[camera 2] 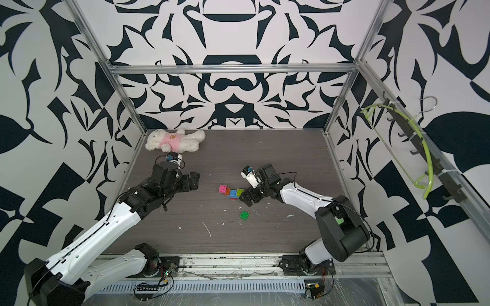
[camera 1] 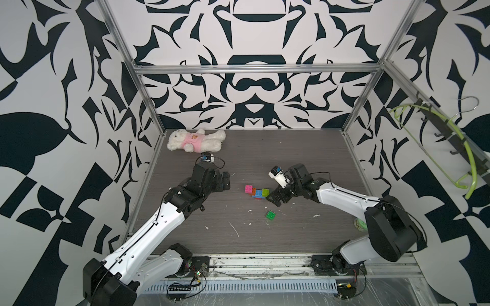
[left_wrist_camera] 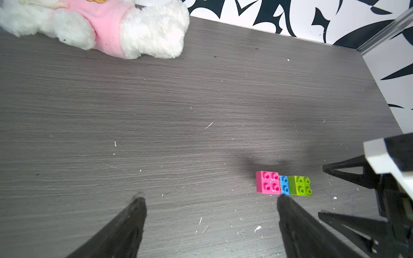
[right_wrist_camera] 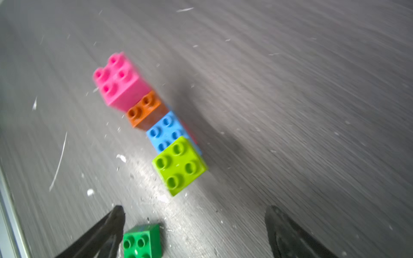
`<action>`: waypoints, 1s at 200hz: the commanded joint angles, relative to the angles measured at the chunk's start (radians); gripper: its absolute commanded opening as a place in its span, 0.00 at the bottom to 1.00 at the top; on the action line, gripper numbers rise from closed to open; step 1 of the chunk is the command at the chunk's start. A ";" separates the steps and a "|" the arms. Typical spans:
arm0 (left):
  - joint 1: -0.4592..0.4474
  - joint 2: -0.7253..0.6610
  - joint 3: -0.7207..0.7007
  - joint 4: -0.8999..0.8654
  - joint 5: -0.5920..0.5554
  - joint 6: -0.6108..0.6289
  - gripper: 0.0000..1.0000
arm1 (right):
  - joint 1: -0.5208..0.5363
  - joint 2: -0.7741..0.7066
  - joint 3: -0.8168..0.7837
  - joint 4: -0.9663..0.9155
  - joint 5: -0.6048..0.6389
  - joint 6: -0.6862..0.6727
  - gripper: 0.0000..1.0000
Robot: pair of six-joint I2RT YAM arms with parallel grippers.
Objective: Assemble the letter v with lego
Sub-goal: Adjust the lego brick at the center of the board.
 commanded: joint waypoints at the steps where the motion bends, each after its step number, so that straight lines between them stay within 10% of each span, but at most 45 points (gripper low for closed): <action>1: 0.023 -0.008 -0.025 0.058 0.041 0.041 0.96 | 0.008 -0.047 -0.015 0.083 -0.127 -0.242 1.00; 200: 0.152 0.065 -0.051 0.105 0.132 0.036 0.96 | 0.099 0.350 0.336 -0.120 -0.056 -0.324 0.70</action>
